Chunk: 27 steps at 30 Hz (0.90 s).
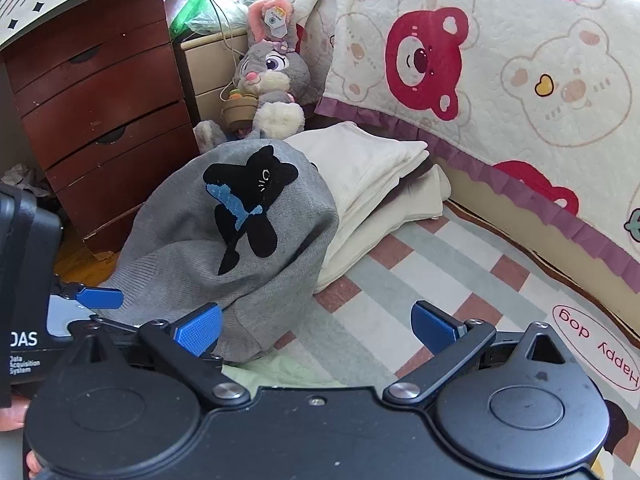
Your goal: Fold clothes
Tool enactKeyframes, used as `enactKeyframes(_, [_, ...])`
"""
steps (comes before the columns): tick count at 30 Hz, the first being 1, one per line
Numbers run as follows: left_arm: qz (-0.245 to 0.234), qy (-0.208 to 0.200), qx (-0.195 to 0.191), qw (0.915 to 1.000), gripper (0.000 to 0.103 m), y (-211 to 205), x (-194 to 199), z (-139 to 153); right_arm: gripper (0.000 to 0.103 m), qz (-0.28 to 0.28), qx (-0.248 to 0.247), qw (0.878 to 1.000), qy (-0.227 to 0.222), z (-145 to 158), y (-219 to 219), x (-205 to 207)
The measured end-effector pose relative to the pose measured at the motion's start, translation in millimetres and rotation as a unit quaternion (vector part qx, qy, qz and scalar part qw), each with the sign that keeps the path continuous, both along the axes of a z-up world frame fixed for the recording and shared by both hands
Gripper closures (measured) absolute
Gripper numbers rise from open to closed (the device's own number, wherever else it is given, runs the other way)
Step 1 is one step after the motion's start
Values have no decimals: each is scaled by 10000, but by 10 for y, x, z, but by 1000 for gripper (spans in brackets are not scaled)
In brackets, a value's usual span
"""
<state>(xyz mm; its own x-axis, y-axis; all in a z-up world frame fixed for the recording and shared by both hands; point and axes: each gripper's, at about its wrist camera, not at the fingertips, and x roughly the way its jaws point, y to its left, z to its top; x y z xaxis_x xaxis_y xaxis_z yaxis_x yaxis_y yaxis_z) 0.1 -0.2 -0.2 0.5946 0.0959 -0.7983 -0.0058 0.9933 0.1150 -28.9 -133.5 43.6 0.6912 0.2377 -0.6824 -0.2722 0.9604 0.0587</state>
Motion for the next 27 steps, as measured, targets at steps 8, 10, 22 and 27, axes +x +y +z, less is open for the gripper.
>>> enactKeyframes(8, [-55,74,-78,9999,0,-20,17,-23,1,-213,116,9996,115,25,-18,-19])
enactKeyframes(10, [-68,92,-97,9999,0,-26,22,-28,1,-226,149,9996,96,35,-23,-5])
enactKeyframes(22, [25,180,-245,9995,0,45,65,-57,1,-211,-88,9997,6,-31,3,-44])
enactKeyframes(27, [11,156,-257,9995,0,71,61,-53,1,-244,-4,9997,21,-12,-31,-39])
